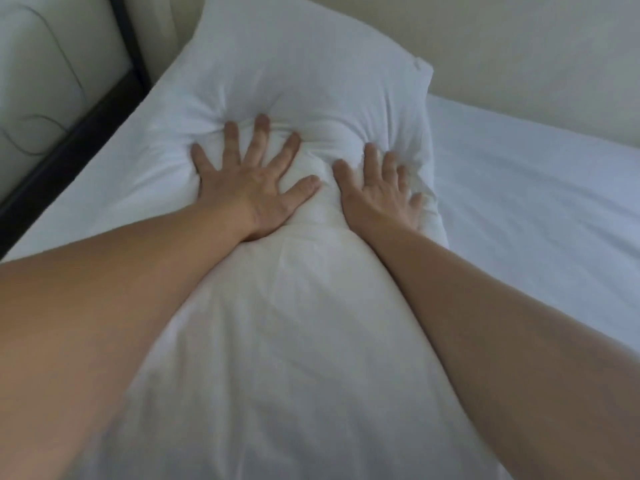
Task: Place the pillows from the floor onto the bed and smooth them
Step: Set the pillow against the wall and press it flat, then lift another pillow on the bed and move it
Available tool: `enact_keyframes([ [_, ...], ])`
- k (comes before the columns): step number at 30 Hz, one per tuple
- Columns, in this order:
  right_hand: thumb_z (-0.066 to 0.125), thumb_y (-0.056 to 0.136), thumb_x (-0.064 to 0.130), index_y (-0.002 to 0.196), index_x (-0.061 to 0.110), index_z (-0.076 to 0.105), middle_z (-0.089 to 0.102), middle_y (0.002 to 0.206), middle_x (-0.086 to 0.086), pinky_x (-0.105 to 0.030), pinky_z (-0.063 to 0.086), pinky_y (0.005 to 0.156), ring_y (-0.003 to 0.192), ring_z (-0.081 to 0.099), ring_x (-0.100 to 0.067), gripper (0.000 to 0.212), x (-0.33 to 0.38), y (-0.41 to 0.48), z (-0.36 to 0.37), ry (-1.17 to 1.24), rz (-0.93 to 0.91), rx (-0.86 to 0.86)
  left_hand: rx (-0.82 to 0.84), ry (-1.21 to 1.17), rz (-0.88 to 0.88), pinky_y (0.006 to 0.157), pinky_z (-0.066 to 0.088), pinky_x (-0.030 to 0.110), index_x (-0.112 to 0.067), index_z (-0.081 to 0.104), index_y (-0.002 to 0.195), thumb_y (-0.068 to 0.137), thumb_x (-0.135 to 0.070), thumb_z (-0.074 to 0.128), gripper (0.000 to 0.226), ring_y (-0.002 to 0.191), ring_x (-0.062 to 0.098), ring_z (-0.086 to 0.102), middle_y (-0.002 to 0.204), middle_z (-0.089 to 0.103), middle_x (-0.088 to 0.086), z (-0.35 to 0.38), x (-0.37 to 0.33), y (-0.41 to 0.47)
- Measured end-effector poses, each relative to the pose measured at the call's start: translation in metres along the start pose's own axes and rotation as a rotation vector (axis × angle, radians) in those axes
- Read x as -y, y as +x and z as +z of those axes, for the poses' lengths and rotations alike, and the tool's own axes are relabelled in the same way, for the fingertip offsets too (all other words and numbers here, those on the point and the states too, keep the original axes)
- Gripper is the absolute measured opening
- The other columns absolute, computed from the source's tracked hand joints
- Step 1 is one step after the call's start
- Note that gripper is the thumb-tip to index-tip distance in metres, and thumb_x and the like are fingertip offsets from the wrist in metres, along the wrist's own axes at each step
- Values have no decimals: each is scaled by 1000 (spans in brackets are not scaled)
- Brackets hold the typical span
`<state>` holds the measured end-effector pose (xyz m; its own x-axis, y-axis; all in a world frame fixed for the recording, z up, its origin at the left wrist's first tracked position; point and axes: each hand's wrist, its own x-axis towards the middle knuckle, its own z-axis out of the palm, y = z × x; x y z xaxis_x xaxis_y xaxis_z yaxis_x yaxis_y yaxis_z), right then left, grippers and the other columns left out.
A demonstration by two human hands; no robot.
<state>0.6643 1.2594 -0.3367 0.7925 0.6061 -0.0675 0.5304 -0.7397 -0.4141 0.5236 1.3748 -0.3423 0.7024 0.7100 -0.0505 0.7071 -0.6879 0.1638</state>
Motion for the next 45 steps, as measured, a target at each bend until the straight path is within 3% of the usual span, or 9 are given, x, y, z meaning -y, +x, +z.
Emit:
enact_keyframes([
  [7,17,90,55,149,28,17,17,159,-4,-58,17,109,143,17,-31,65,-84,-141,-76,-176,440,239,216,44,-217,109,-4,67,-45,-23,143,60,-90,-15,95,146,25,-14,159,-23,-2,-42,33,-131],
  [10,23,93,56,151,30,5,3,162,1,-53,11,116,147,6,-25,66,-73,-176,-98,-220,-15,-80,19,-18,-203,112,-5,62,-42,-15,147,69,-81,-17,88,146,26,-8,160,-17,-3,-67,30,-165],
  [13,18,91,64,149,40,5,0,161,9,-52,6,114,147,-1,-19,65,-30,-213,-75,-124,-334,113,164,-74,15,114,-7,56,-48,-14,145,81,-76,0,71,145,14,-14,158,-21,-11,-66,-20,-202],
  [17,24,90,59,139,36,24,25,154,-4,-54,29,104,138,29,-31,54,-65,-263,-86,-87,182,390,502,127,-26,112,10,59,-39,-2,150,84,-71,22,77,147,16,0,162,-9,-6,-65,-24,-263],
  [23,34,92,50,138,26,36,51,134,-11,-46,39,91,120,48,-34,51,-131,-352,-177,-265,160,250,584,123,-78,97,42,41,-28,54,129,77,-58,44,61,117,26,55,133,57,3,-158,-56,-315],
  [29,39,93,47,136,23,41,47,138,-12,-44,39,94,122,45,-33,50,-235,-449,-245,-410,247,73,429,-139,182,95,42,39,-29,44,137,88,-53,42,54,122,26,52,136,56,5,-129,-196,-413],
  [35,35,76,73,141,30,28,30,146,-12,-59,31,100,131,31,-36,79,-366,-567,-284,-346,719,-61,694,-294,379,105,34,54,-45,2,148,69,-83,40,95,134,31,38,154,31,7,-70,-349,-550],
  [40,35,57,92,152,23,14,11,159,-17,-51,20,112,139,21,-44,119,-432,-642,-271,73,1016,85,706,-177,215,107,29,58,-47,-6,148,45,-91,57,128,136,37,30,154,23,17,-41,-367,-593],
  [45,56,67,79,144,11,20,42,137,-30,-47,34,102,124,43,-45,109,-434,-649,-237,243,1094,-143,502,-153,211,96,38,45,-43,9,147,52,-89,53,115,122,32,44,136,43,14,-13,-361,-607],
])
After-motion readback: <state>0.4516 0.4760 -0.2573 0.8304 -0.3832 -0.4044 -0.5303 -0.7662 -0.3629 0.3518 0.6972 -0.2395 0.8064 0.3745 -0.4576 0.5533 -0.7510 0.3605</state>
